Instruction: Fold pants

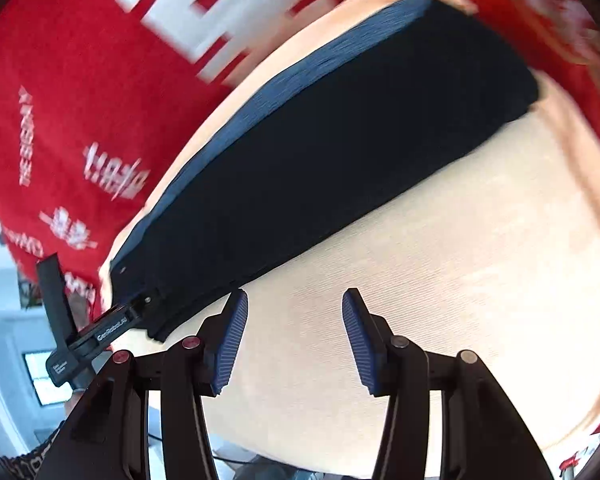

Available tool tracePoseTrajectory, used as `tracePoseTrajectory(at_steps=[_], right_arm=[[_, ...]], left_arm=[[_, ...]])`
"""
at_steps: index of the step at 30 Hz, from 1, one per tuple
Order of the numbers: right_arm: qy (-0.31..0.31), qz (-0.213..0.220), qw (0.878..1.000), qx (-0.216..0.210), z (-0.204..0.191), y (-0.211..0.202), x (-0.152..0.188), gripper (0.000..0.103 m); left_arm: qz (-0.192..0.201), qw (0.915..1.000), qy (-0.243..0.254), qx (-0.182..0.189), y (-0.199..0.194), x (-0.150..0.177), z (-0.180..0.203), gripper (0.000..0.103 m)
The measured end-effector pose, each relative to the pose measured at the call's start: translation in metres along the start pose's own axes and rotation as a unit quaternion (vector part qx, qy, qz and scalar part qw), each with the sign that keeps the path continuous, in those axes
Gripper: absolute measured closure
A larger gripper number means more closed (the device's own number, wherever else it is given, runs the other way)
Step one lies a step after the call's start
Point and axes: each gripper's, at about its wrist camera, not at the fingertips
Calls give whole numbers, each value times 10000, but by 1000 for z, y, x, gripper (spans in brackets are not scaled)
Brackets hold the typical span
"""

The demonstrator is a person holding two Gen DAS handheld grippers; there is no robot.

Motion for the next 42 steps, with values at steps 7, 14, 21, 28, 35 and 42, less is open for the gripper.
tracePoseTrajectory(at_steps=[7,14,21,28,35,42], right_arm=[[-267,-498,9937,-970,-110,62,75,50],[-161,-828,9877,-1315,-193,150,144,49],[195,-509,9908,-1236,-195,173,151,49],[640,-604,9862,-1405,-199,201,133,95],[108,-528,9938,-968,-205,170,158,98],[259,-926,9936,-587,-176,167,173,92]], left_arm=[[90,9992,-285,-248,-14,21,-140,28],[189,9975,-133,-670,-3,14,-266,28],[309,9970,106,-704,26,6,-314,28],[421,9980,264,-399,37,14,-327,25],[499,9963,667,-217,35,35,-341,25],[350,9956,753,-426,19,32,-329,25]])
Point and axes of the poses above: each gripper's, at about its wrist camera, not at the fingertips, and y roughly the way its jaws point, z to its right, x to its underside, and after that the axes turned 9 degrees about z, right-handed
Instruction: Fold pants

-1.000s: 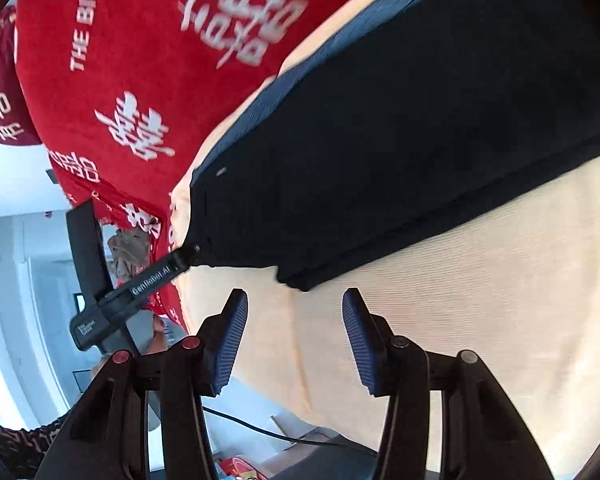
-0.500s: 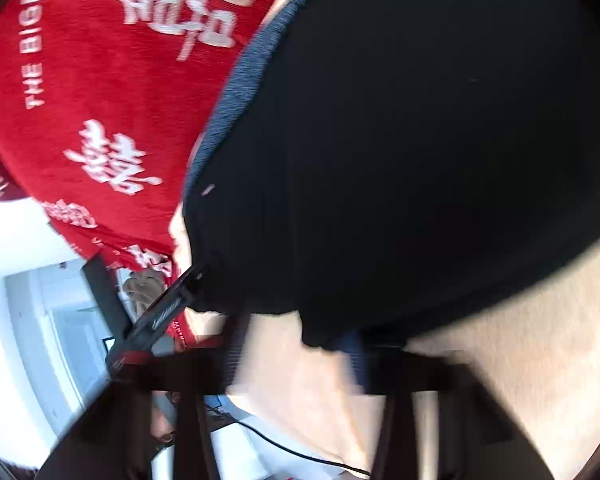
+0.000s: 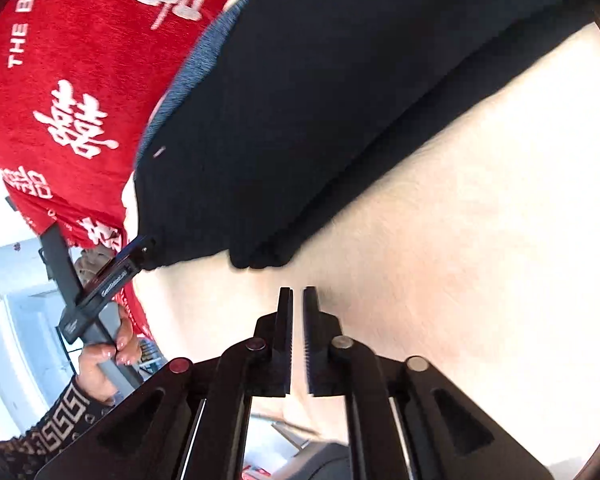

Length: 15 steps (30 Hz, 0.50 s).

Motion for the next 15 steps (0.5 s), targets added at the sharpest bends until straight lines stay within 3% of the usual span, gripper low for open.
tracePoseTrajectory(at_steps=[1,3,7,8,10,15], right_arm=[[-27,75,10000,14,0,-13,-3,86],[-30,447,9990,54,3,-37,-17,57],[315,993,9943,220,19,-55,-54,56],[483,1035,9933,197,25,-55,-62,59],[740,1114,9910,68,35,-55,-74,94],[772,1185,9896,267,46,-56,-62,98]], left_arm=[[73,9999,-10,95,-9,-2,6,25],[223,9994,-20,249,-19,-11,21,25],[366,9965,11,758,-19,-31,70,25],[404,9961,75,784,-15,-36,83,25],[438,9949,119,905,-5,-44,107,25],[19,9928,540,1066,17,-18,161,25]])
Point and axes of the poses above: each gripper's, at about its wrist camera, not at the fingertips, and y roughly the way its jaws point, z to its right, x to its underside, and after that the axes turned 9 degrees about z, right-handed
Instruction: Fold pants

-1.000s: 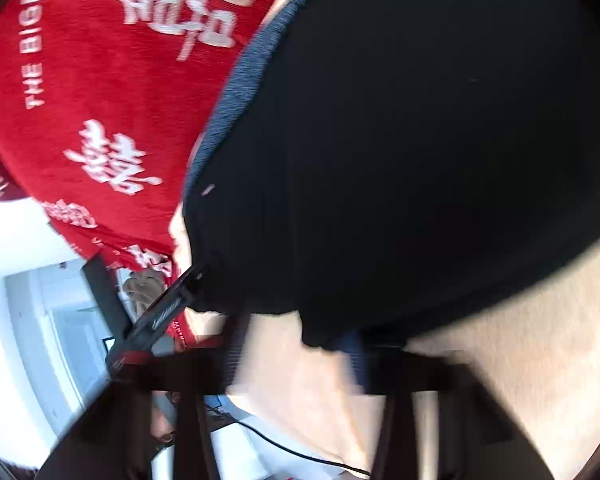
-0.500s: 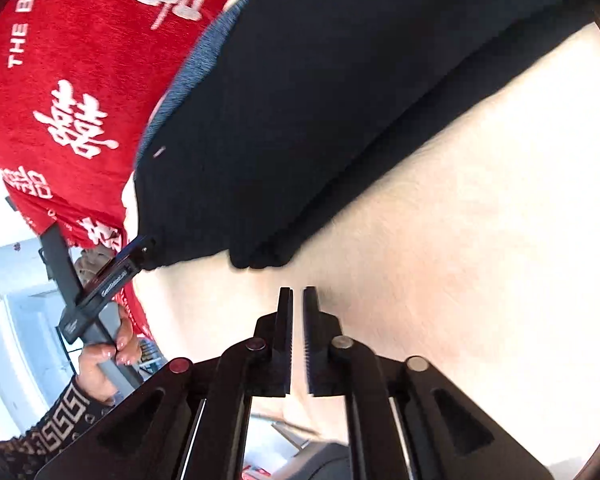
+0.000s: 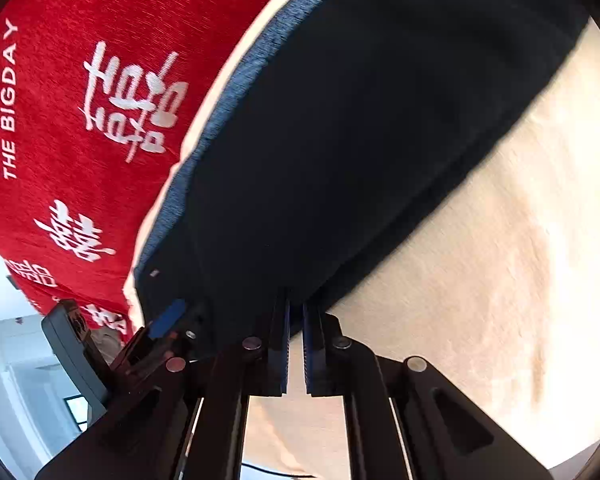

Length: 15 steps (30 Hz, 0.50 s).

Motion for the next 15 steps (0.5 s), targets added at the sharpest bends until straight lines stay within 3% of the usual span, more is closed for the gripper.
tracePoseTrajectory(at_steps=[1,3,6,8,10,12,14,15], right_arm=[[93,22,10000,-8,5,-2,4,98],[85,6,10000,9,7,-5,4,98],[-455,-30,9988,190,-15,-18,5,97],[-942,183,9950,276,-33,-31,-2,96],[-1502,448,9867,437,-45,-40,-19,87],[-1770,506,9803,716,-46,-30,-37,63],[-1755,251,9772,1169,-28,-13,-46,66],[-1604,192,9810,1072,-19,-10,-43,67]], left_arm=[[230,9996,114,-123,-6,10,6,25],[184,9997,138,-127,-10,15,5,25],[-72,9999,-87,-105,-14,5,-5,26],[246,9995,-86,-153,-25,-13,-6,26],[440,9988,-108,-162,-31,-22,-3,25],[303,9993,-102,-184,-16,-31,-2,25],[-117,9995,-6,-297,9,-23,4,25],[54,9994,-122,-305,5,-21,1,25]])
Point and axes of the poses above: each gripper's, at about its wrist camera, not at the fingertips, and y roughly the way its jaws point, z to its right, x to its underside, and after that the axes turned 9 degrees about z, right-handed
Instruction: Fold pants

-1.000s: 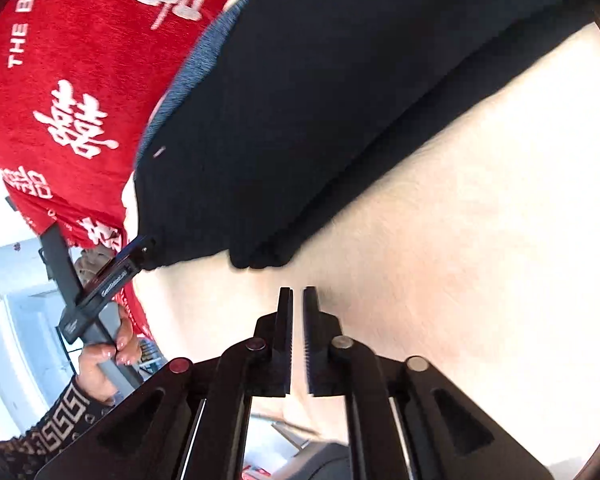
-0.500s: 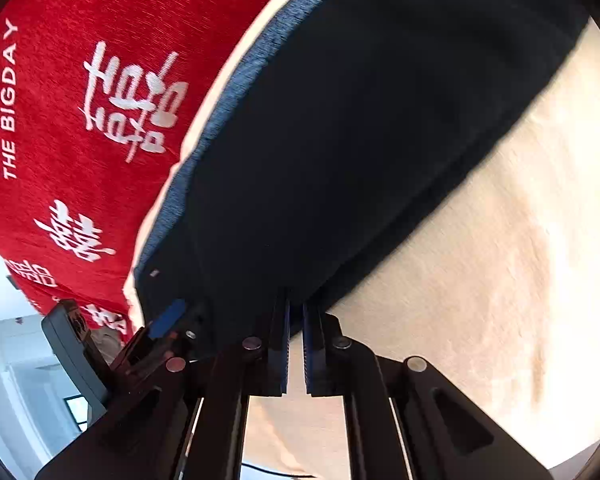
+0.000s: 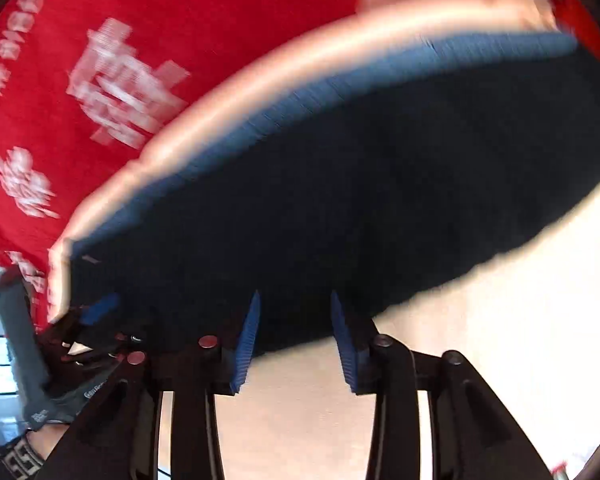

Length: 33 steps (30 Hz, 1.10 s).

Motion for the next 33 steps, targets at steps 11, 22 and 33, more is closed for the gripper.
tracePoseTrajectory(at_steps=[11,22,33], right_arm=[[-463,329,9974,-447,-54,19,-71,67],[-385,677,9931,876,5,57,-152,82],[-949,-19,9954,104,-43,33,-40,57]], left_arm=[[457,9982,-328,-216,21,-92,-26,25],[90,9894,-999,-1046,66,-127,-83,25],[102,9759,-1373,-1693,-4,-34,-178,4]])
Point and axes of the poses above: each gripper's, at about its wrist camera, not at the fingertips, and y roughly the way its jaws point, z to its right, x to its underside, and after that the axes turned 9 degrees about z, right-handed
